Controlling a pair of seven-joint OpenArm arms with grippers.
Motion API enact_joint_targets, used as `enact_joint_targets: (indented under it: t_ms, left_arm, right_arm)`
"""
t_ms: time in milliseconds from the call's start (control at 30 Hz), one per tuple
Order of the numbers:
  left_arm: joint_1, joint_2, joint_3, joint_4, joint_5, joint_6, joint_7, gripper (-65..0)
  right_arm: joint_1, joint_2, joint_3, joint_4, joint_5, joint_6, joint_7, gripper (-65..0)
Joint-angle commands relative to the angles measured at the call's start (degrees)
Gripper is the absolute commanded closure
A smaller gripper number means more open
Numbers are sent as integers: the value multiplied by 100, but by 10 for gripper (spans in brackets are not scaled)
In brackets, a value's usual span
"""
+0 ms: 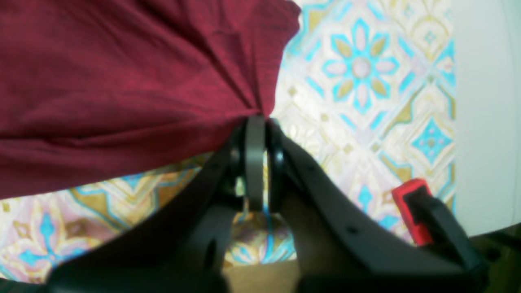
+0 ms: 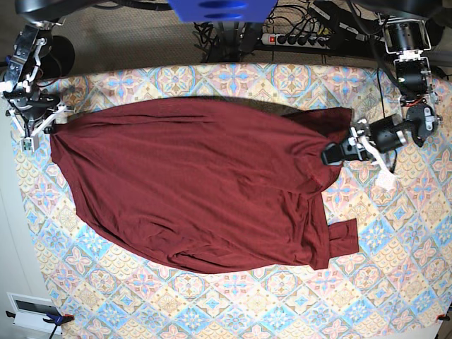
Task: Layout the t-shirt on the table in an organized manner, then fold the t-shirt properly
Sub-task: 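Regrasp the shirt edge with the left gripper and pull it taut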
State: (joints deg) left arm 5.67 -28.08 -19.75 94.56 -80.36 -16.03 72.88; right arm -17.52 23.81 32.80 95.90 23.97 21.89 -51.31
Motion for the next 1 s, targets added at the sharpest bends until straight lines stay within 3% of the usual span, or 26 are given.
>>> enact_joint_targets:
  t_ms: [0, 200, 367, 600, 767, 967]
  left_arm:
    - [-176, -80, -131, -28, -74, -10, -66, 0]
    - [-413, -80, -711, -582, -57, -10, -66, 0]
    - [-422, -72, -772, -590, 40, -10, -66, 0]
    - [-369, 166, -729, -590, 1324, -10, -40, 0]
    - [-220, 298, -245, -590, 1825, -10, -31, -1]
    - [-70, 139, 529, -599, 2546, 8, -216, -2]
  right_arm:
    - [33, 129, 65, 85, -1, -13, 107, 0]
    - [51, 129, 65, -38, -1, -13, 107, 0]
    - [394, 129, 65, -56, -1, -13, 107, 0]
    - [420, 129, 65, -56, -1, -13, 107, 0]
    - [420, 129, 65, -64, -1, -13, 107, 0]
    - [420, 129, 65, -64, -1, -13, 107, 0]
